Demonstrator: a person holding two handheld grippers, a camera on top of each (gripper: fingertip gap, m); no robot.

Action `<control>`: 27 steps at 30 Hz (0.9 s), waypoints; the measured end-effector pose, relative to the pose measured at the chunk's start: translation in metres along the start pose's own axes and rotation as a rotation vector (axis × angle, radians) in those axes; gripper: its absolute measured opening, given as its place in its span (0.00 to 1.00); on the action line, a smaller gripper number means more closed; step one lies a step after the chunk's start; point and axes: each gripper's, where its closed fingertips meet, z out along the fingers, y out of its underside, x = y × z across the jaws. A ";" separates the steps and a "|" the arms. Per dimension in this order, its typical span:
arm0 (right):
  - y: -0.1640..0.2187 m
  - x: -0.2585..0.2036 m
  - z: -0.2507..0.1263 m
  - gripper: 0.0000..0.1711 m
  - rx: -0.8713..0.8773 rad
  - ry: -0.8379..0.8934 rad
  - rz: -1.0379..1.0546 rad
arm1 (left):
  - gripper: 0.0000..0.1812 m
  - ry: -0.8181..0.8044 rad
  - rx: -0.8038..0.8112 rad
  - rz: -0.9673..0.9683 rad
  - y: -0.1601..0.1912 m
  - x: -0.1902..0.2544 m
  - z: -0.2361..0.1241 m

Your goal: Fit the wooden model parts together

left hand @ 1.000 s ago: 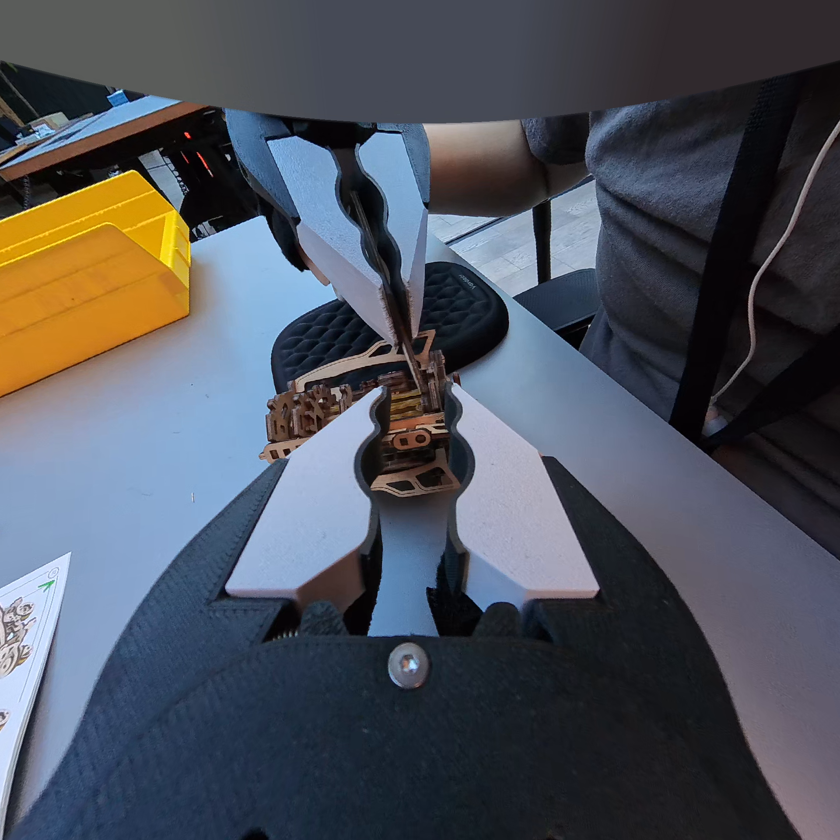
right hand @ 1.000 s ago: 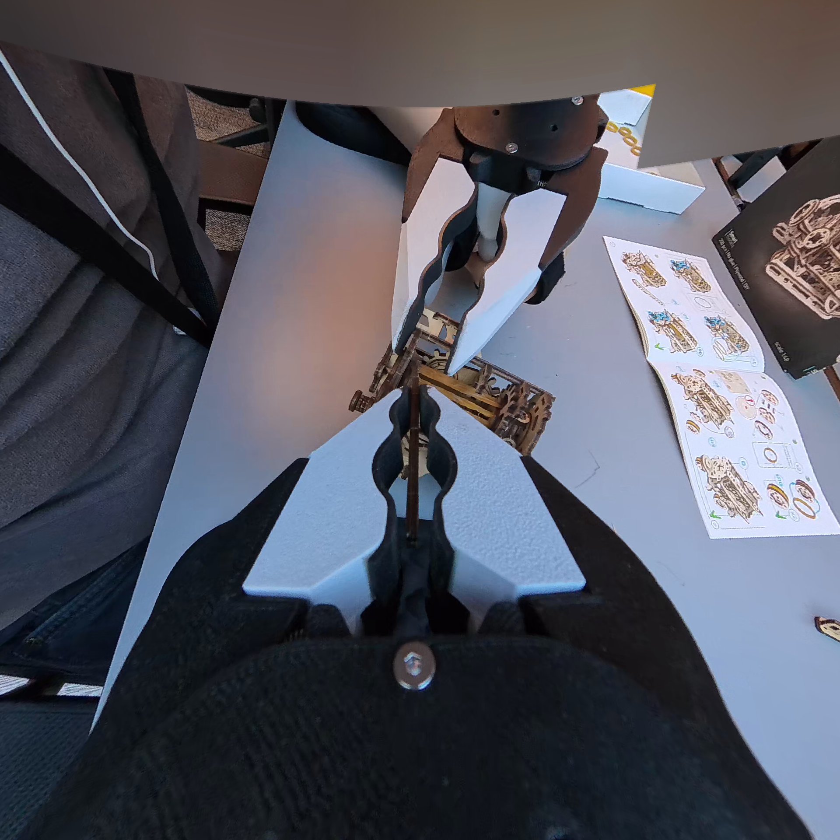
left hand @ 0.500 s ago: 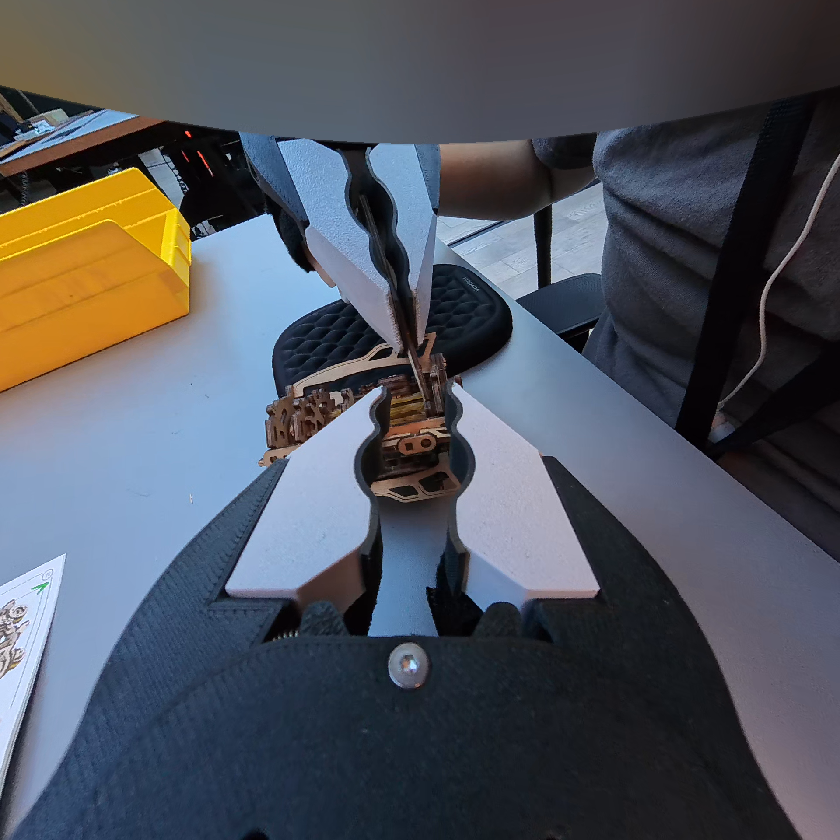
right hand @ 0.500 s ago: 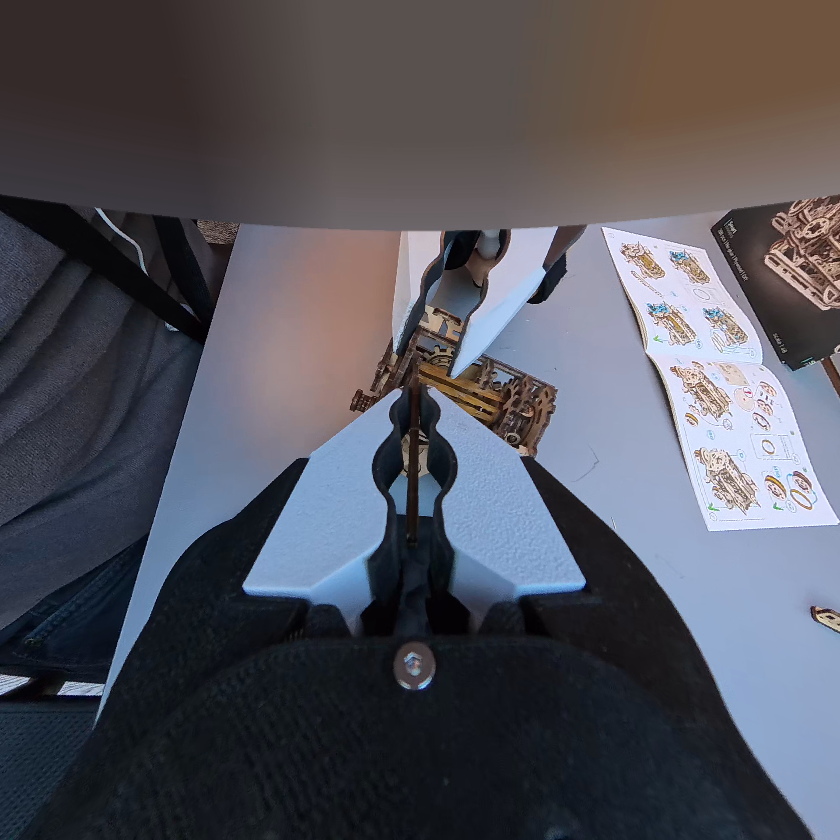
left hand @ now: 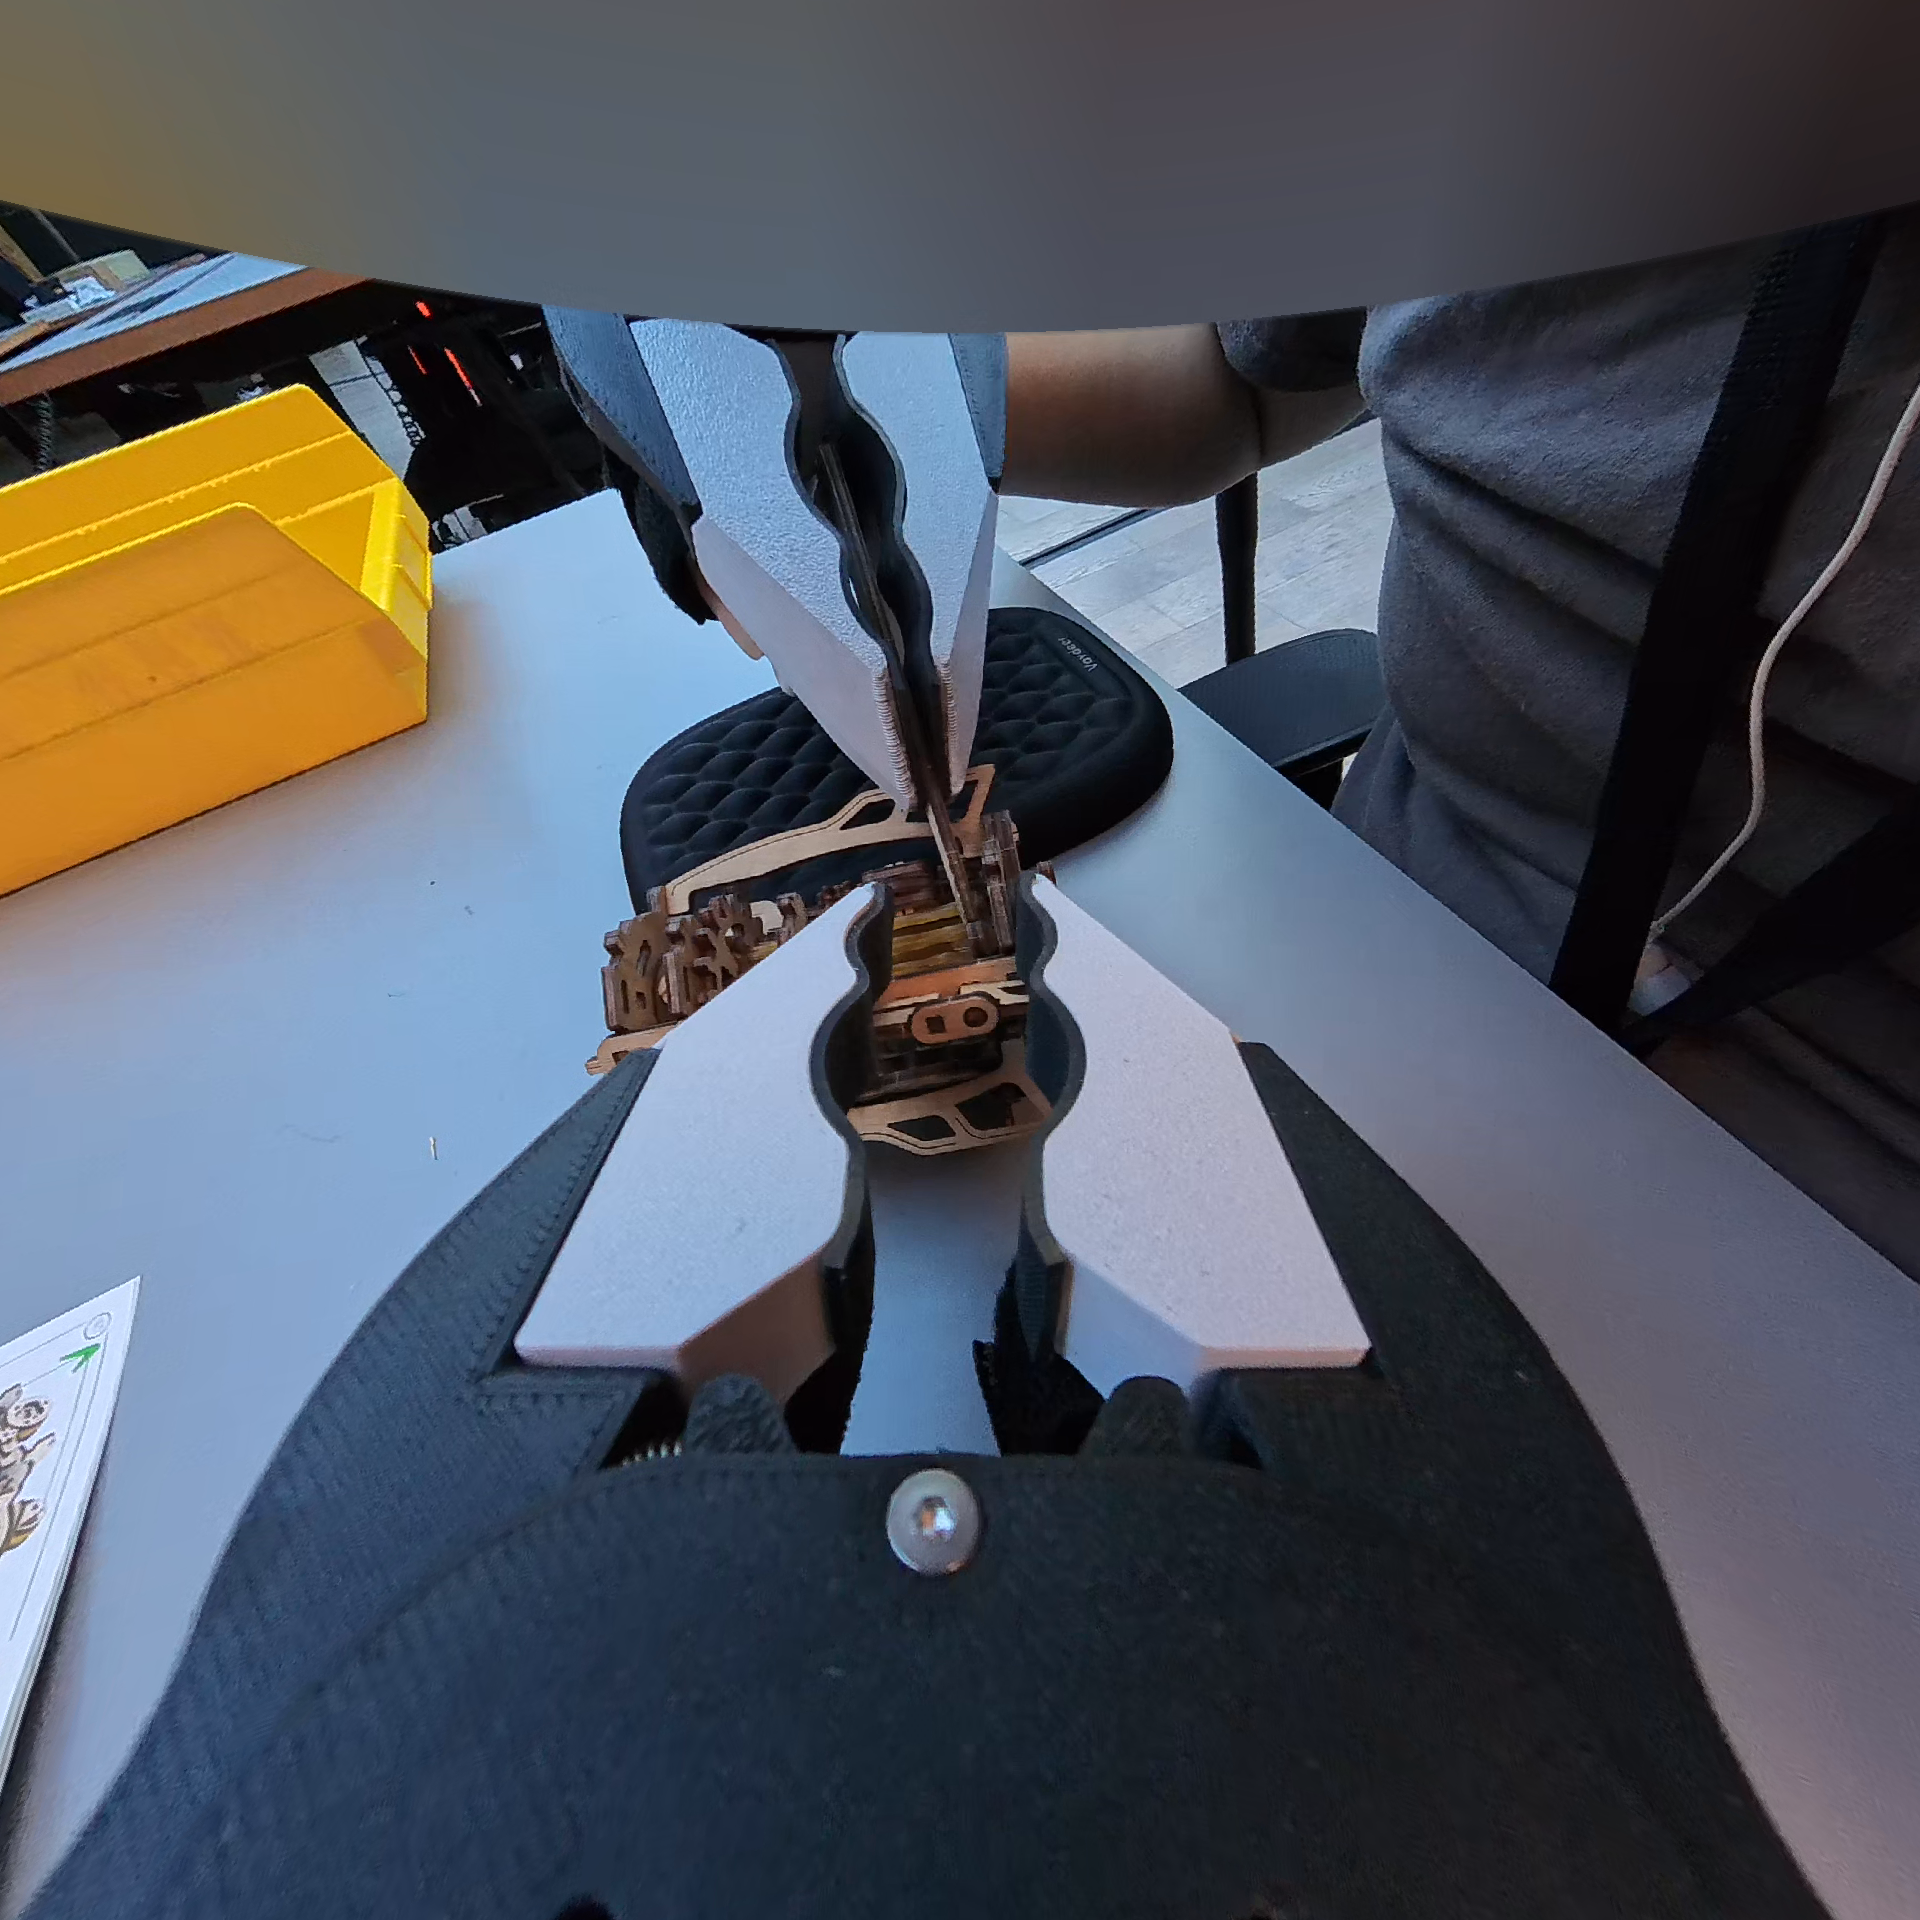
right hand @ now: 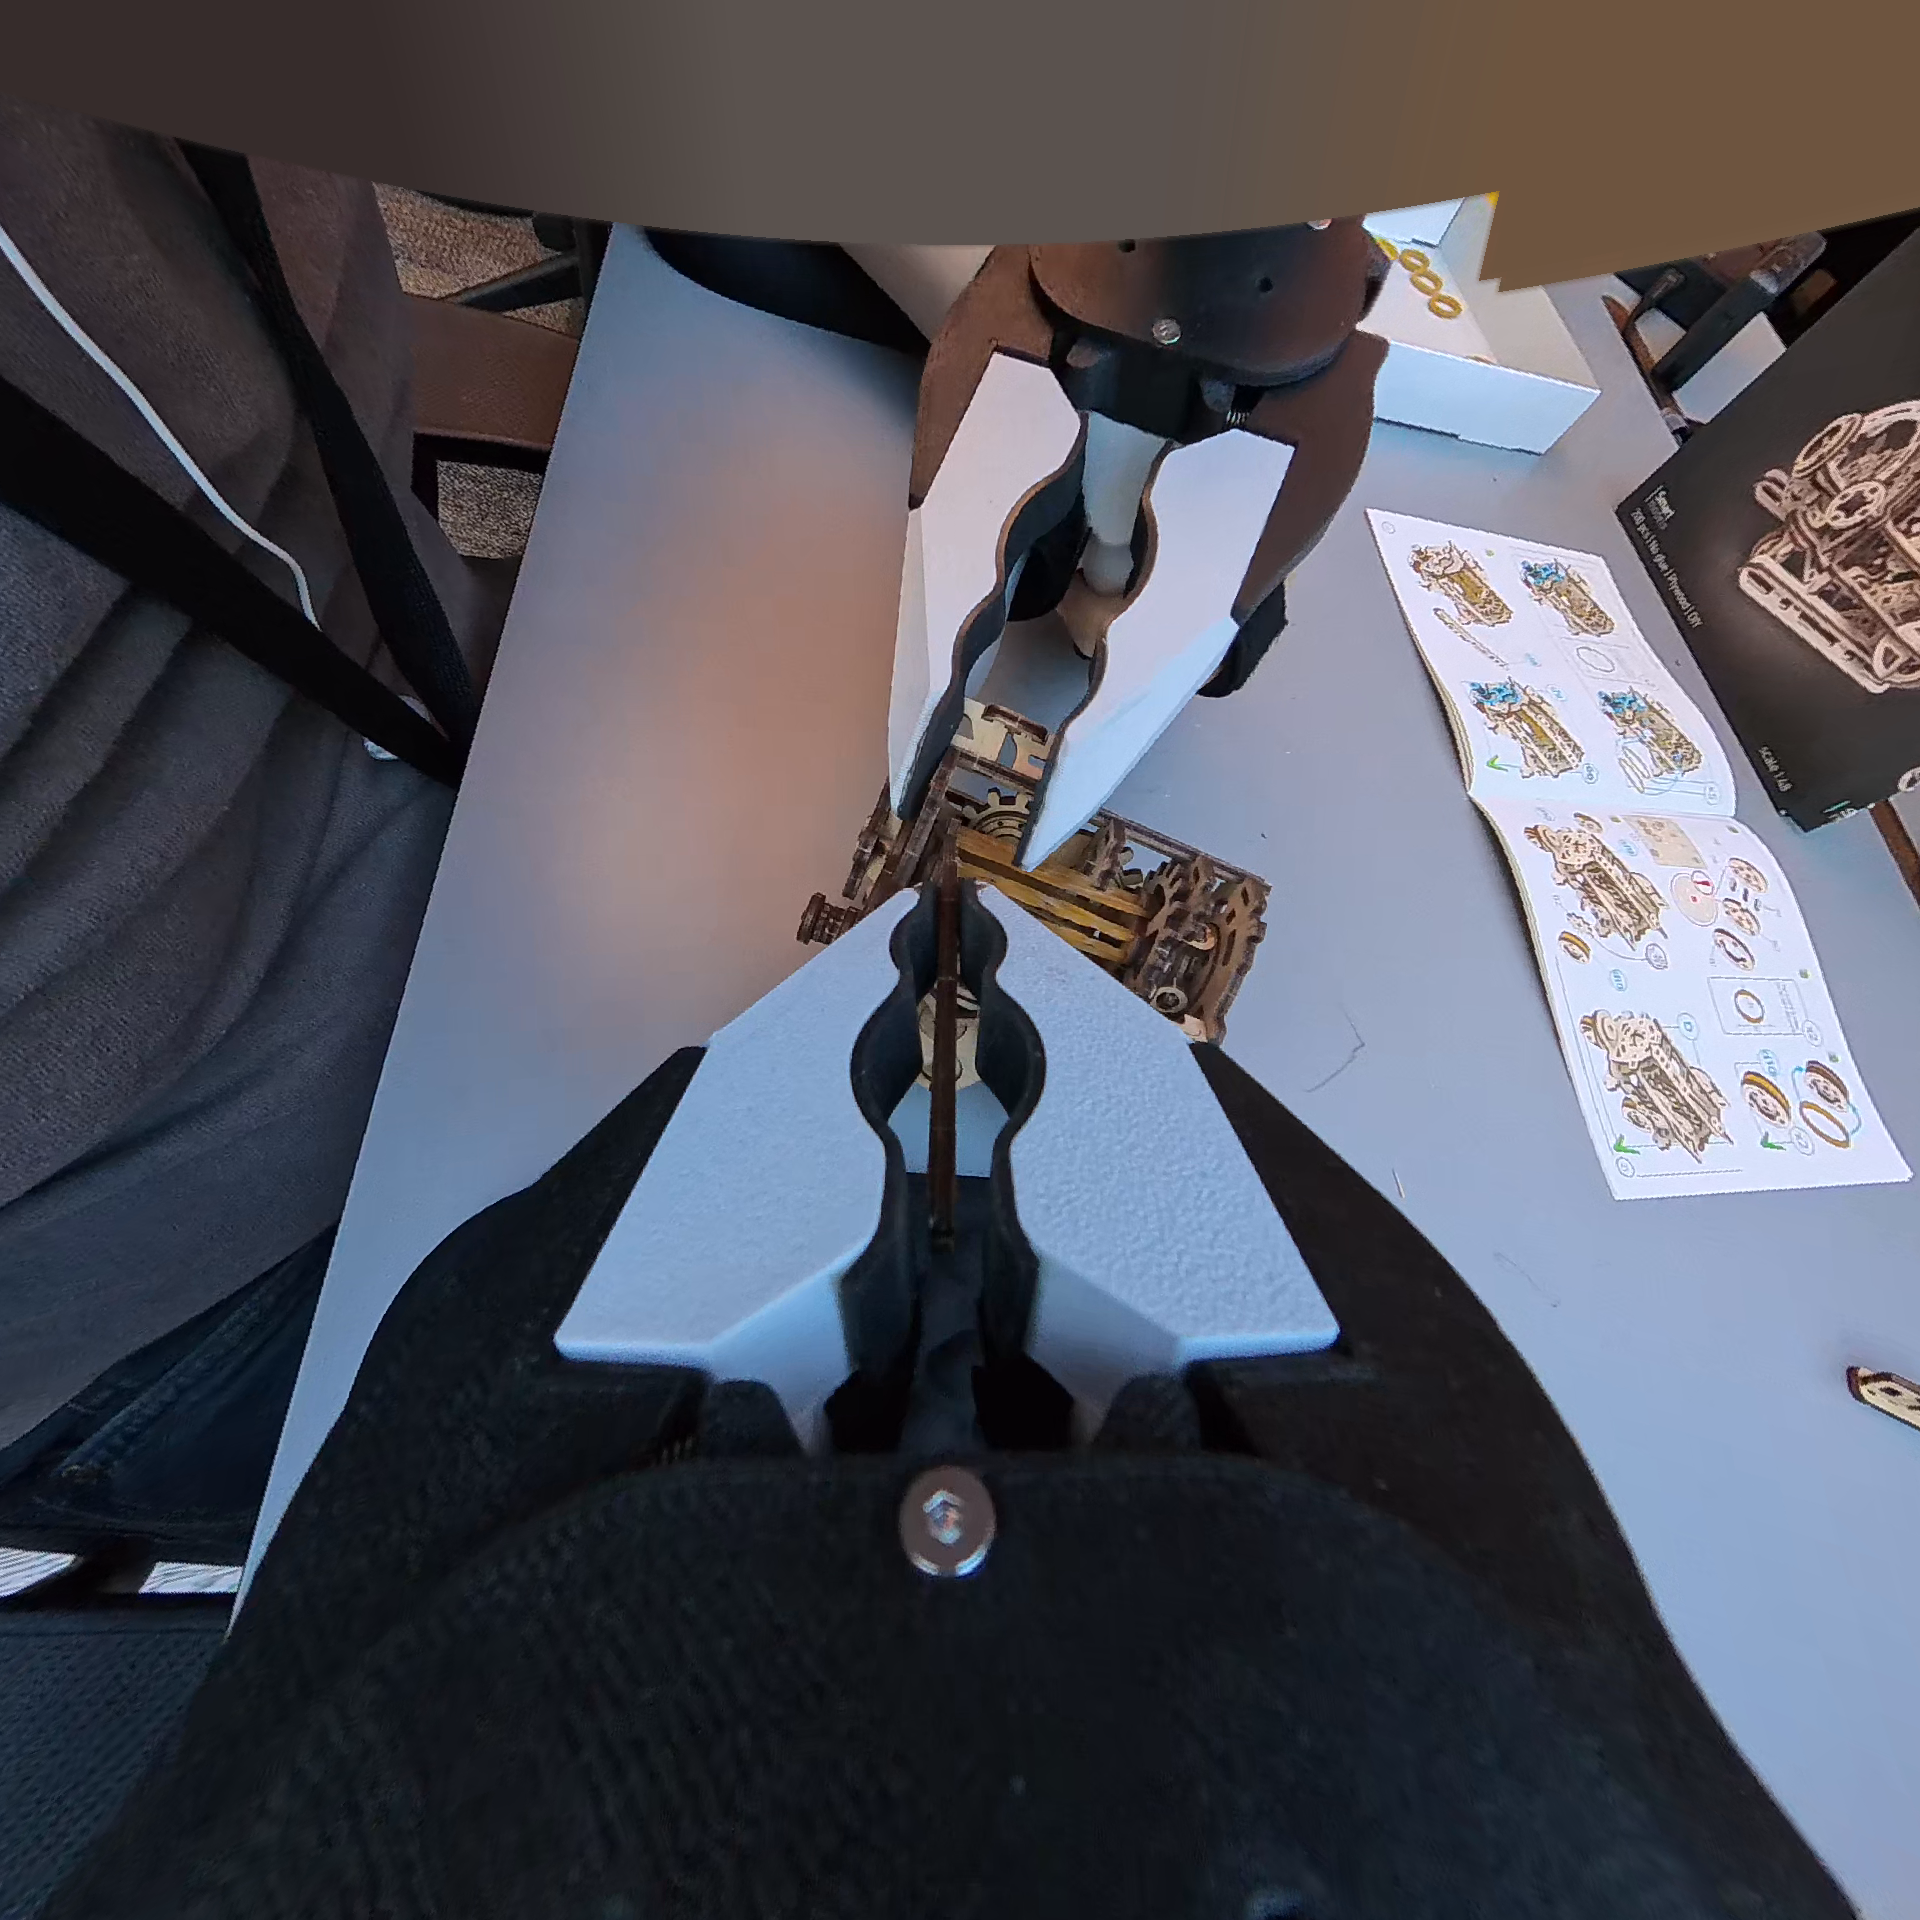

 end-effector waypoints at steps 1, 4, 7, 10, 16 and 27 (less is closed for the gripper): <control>0.000 0.000 0.000 0.01 -0.001 0.000 0.000 | 0.12 0.001 0.000 -0.001 0.000 0.000 0.000; 0.000 0.000 0.000 0.01 -0.006 -0.001 0.001 | 0.12 0.001 -0.001 0.002 0.000 -0.001 0.000; 0.000 0.001 0.001 0.01 -0.005 -0.001 0.003 | 0.12 0.000 0.000 0.002 0.000 -0.001 0.000; 0.001 0.003 -0.002 0.01 -0.010 0.002 -0.005 | 0.12 0.001 0.001 -0.001 0.000 -0.001 0.000; -0.007 0.010 -0.005 0.01 -0.031 -0.109 -0.155 | 0.17 -0.026 0.012 -0.007 0.000 -0.005 0.000; -0.007 0.015 0.013 0.01 -0.178 -0.379 -0.381 | 0.21 -0.052 0.017 0.027 0.001 -0.004 0.002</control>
